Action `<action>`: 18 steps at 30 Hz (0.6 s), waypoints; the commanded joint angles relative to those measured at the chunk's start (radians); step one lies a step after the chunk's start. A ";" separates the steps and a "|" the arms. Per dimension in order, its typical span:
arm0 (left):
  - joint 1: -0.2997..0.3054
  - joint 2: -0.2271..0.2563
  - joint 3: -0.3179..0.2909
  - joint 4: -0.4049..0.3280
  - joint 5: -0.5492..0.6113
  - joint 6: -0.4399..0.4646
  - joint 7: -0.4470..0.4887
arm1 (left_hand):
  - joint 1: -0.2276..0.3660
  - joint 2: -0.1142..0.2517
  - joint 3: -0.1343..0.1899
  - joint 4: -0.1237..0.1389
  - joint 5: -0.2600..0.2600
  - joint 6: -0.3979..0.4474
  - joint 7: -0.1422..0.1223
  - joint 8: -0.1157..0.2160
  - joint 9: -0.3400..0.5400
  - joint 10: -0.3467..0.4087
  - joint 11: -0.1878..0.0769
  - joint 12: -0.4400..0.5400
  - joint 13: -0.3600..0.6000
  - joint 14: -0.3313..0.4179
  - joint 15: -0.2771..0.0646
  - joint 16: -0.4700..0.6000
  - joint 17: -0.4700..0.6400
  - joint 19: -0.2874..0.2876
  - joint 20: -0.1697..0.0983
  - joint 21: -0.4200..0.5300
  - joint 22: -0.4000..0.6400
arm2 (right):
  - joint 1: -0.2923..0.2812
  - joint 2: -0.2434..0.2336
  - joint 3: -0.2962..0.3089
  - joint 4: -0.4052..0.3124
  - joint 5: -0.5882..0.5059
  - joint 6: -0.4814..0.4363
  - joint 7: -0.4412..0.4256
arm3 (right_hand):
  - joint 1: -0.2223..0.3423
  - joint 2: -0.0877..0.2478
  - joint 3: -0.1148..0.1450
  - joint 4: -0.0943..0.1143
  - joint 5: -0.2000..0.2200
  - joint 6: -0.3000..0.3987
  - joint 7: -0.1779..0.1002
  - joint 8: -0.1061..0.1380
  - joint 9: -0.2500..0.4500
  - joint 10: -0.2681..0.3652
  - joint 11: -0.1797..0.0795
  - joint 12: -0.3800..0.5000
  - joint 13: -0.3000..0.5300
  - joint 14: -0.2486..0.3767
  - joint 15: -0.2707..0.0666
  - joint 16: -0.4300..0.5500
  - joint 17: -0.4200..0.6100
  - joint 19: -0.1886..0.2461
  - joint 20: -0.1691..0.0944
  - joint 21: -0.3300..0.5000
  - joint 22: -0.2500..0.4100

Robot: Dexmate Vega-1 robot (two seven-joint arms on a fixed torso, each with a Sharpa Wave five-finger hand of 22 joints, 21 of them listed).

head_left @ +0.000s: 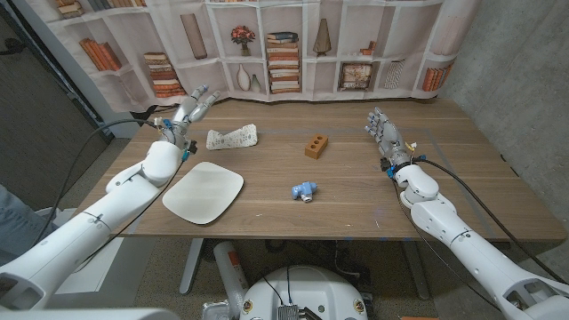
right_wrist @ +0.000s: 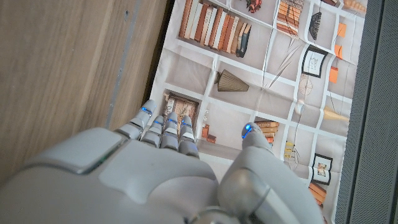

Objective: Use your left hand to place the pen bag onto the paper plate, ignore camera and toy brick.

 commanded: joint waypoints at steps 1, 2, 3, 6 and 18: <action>-0.008 0.013 0.022 -0.018 0.087 0.060 0.039 | 0.013 -0.001 0.001 -0.005 0.006 0.008 0.002 0.009 0.005 0.009 -0.002 0.008 0.003 0.010 -0.001 0.007 0.002 0.006 0.000 -0.006 0.003 | 0.003 -0.002 -0.001 -0.008 -0.001 -0.011 -0.002 | 0.003 0.008 -0.003 -0.001 -0.001 0.007 0.001 0.000 0.005 0.012 0.002 -0.001 0.002 0.006 0.005 0.000 0.004 0.007 -0.036 -0.006 0.004; -0.009 0.015 0.023 -0.020 0.092 0.065 0.039 | 0.014 0.000 0.002 -0.005 0.006 0.007 0.002 0.009 0.005 0.010 -0.002 0.008 0.003 0.012 -0.002 0.007 0.002 0.007 0.000 -0.007 0.003 | 0.003 -0.001 -0.001 -0.007 -0.001 -0.011 -0.002 | 0.003 0.008 -0.003 -0.001 -0.001 0.007 0.001 0.000 0.005 0.013 0.000 -0.001 0.002 0.007 0.004 0.000 0.004 0.007 -0.036 -0.006 0.004; -0.010 0.017 0.025 -0.024 0.100 0.072 0.041 | 0.014 0.000 0.002 -0.005 0.007 0.008 0.002 0.009 0.005 0.011 -0.002 0.008 0.003 0.012 -0.002 0.007 0.002 0.007 0.000 -0.007 0.003 | 0.003 0.000 -0.001 -0.006 0.000 -0.010 -0.001 | 0.002 0.008 -0.003 -0.001 -0.001 0.007 0.001 0.000 0.005 0.014 0.000 -0.001 0.002 0.007 0.005 0.000 0.004 0.008 -0.036 -0.007 0.004; -0.017 0.025 0.038 -0.038 0.142 0.115 0.051 | 0.015 0.000 0.002 -0.006 0.008 0.010 0.001 0.009 0.005 0.012 -0.004 0.008 0.003 0.014 -0.004 0.007 0.002 0.008 0.000 -0.008 0.003 | 0.003 0.002 -0.001 -0.003 0.001 -0.007 -0.001 | 0.002 0.008 -0.004 -0.001 -0.001 0.009 0.001 0.001 0.005 0.014 0.001 -0.001 0.002 0.008 0.005 0.000 0.004 0.010 -0.037 -0.007 0.004; -0.037 0.034 0.076 -0.053 0.235 0.203 0.068 | 0.021 0.003 0.003 -0.008 0.012 0.016 -0.001 0.008 0.005 0.015 -0.009 0.007 0.003 0.018 -0.004 0.006 0.002 0.010 0.000 -0.012 0.003 | 0.004 0.010 -0.004 0.009 0.003 -0.004 -0.001 | 0.003 0.010 -0.004 -0.002 -0.001 0.009 0.001 0.000 0.005 0.016 0.002 -0.001 0.002 0.010 0.002 0.000 0.004 0.012 -0.037 -0.011 0.005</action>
